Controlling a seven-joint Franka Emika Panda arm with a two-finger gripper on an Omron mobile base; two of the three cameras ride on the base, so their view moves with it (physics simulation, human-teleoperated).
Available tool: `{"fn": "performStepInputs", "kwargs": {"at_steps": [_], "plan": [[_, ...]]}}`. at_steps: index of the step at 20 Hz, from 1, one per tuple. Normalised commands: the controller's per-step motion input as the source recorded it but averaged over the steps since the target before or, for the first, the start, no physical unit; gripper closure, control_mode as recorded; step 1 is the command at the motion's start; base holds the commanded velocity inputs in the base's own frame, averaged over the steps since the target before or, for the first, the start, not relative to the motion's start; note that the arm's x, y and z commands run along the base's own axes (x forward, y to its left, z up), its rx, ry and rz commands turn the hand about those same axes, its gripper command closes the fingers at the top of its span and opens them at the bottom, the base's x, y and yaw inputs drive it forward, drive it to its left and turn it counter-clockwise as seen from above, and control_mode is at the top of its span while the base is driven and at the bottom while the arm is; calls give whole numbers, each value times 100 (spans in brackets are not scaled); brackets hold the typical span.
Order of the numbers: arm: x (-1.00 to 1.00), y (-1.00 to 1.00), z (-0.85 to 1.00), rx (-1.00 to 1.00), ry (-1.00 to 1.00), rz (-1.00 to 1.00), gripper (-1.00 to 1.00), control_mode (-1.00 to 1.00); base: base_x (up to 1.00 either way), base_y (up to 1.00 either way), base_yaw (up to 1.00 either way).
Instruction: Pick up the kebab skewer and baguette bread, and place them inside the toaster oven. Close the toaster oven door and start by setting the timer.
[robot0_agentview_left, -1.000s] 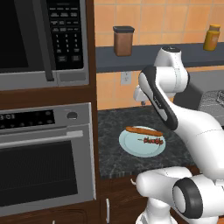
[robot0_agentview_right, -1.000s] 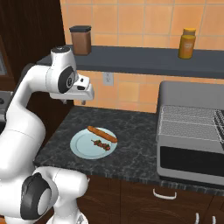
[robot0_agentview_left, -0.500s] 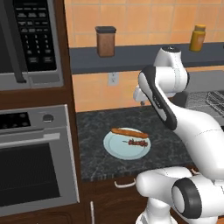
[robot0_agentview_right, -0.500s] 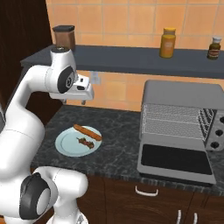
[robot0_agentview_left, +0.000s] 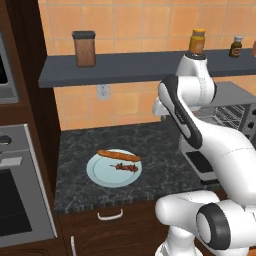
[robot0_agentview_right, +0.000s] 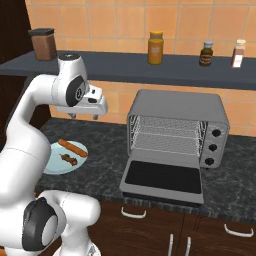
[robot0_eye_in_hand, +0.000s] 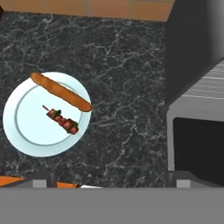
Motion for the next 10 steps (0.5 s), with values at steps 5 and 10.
{"fn": "performStepInputs", "kwargs": {"at_steps": [5,10], "plan": [[0,0,0,0,0,0,-100,100,0,0,0],[0,0,0,0,0,0,-100,-100,0,0,0]]}}
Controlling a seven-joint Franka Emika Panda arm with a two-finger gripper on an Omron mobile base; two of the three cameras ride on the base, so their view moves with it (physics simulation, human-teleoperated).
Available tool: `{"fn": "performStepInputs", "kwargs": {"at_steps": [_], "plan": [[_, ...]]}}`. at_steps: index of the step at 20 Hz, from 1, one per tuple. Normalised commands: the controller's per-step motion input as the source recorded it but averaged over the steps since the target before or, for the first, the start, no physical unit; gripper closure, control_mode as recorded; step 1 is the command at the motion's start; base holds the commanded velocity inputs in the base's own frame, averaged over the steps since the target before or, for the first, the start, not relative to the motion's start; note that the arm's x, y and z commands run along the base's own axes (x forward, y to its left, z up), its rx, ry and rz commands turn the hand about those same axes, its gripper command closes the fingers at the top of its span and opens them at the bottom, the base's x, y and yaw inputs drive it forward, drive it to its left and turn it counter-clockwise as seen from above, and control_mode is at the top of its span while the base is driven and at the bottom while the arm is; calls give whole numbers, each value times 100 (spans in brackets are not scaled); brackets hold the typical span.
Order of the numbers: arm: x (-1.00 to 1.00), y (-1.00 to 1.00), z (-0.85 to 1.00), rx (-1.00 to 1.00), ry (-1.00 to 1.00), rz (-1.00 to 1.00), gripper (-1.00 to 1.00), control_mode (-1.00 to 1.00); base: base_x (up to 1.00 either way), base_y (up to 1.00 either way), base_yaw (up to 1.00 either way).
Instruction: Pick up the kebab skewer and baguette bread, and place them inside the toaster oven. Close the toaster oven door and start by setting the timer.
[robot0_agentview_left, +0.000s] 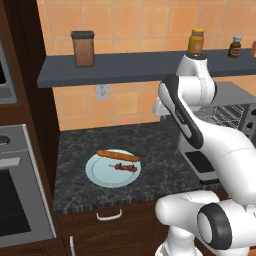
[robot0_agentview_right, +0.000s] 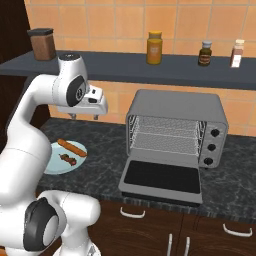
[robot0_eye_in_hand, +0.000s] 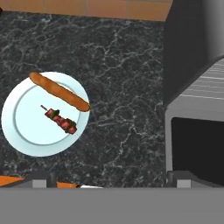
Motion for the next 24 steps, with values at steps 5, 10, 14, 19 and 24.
{"fn": "performStepInputs", "kwargs": {"at_steps": [5,10,14,19,24], "plan": [[0,0,0,0,0,0,-100,-100,0,0,0],[-4,-3,-10,0,0,0,-100,-100,0,0,0],[-46,-88,-55,7,-19,18,-100,-100,0,0,0],[-10,-100,-54,6,-44,38,-100,-100,0,0,0],[0,-100,-58,12,-32,34,-100,-100,0,0,0]]}}
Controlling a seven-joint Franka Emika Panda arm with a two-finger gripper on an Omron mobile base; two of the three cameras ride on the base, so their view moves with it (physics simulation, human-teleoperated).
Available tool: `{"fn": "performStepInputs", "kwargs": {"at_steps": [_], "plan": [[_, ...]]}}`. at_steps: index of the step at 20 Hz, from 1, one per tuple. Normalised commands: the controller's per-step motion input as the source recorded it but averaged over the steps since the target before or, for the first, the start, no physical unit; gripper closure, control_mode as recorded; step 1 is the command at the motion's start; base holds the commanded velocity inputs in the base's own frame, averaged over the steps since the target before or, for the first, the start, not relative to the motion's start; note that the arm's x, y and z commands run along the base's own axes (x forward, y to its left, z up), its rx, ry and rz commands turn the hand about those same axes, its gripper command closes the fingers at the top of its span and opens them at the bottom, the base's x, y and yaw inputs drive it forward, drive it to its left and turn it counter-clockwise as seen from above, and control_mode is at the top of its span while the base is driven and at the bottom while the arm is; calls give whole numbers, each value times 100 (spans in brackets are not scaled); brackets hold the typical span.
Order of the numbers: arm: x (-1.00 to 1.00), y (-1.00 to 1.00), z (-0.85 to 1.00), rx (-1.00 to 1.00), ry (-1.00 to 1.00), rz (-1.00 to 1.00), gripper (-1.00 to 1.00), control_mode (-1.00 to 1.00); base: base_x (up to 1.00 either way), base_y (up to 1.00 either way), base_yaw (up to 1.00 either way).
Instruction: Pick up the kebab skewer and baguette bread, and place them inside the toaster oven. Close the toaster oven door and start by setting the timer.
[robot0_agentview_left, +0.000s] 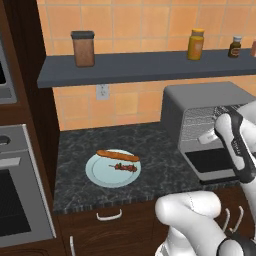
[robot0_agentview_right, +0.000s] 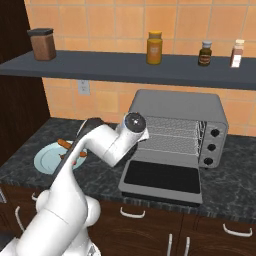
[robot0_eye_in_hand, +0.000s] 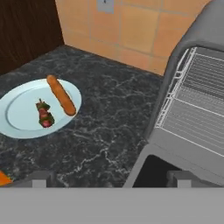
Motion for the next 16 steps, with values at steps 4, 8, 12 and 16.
{"fn": "performStepInputs", "kwargs": {"at_steps": [4,8,12,16], "plan": [[59,-89,-50,13,-10,18,-100,-100,0,0,0],[50,-60,-49,13,-17,7,-100,-100,0,0,0],[65,-43,-16,17,-7,-1,-100,-100,0,0,0],[68,-32,-1,13,0,-10,-100,-100,0,0,0]]}}
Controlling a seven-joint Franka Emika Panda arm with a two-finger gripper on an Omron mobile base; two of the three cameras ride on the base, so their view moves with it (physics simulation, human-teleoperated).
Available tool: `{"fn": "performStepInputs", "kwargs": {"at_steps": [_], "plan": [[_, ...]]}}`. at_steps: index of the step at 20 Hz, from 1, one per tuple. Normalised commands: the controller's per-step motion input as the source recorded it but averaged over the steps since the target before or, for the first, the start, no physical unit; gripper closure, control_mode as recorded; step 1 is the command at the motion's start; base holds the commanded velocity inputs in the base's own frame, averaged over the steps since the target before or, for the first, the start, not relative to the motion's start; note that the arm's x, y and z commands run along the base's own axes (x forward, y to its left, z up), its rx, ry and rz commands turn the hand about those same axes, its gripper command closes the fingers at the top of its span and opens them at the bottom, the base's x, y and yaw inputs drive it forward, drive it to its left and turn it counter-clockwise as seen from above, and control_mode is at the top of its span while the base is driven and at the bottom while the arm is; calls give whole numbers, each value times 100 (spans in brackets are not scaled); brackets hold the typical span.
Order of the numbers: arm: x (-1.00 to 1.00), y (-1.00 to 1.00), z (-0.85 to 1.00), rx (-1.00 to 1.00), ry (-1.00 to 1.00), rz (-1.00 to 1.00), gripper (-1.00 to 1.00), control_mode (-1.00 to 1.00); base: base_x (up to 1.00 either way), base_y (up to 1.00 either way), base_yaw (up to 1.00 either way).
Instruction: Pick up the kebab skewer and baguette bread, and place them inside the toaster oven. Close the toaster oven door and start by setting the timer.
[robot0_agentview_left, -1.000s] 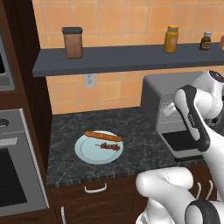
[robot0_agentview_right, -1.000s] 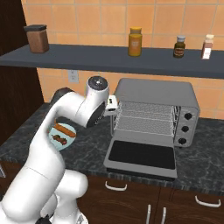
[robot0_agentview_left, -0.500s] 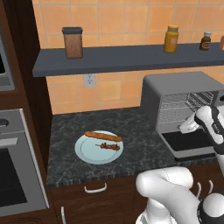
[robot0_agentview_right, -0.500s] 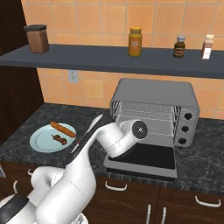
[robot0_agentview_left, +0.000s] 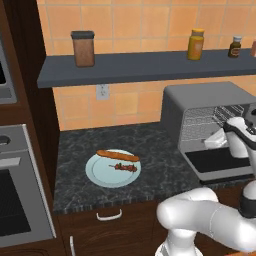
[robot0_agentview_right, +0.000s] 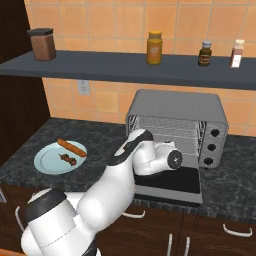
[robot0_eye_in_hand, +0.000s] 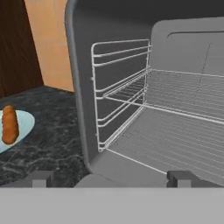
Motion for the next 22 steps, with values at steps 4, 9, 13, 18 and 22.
{"fn": "performStepInputs", "kwargs": {"at_steps": [4,9,13,18,22], "plan": [[46,-37,-11,10,-7,-5,-100,-100,0,0,0],[29,-22,-19,5,-14,-3,-100,-100,0,0,0],[36,-18,-16,3,-8,-2,-100,-100,0,0,0],[30,-10,-14,0,-1,-5,-100,-100,0,0,0],[41,0,-12,0,0,-7,-100,-100,0,0,0]]}}
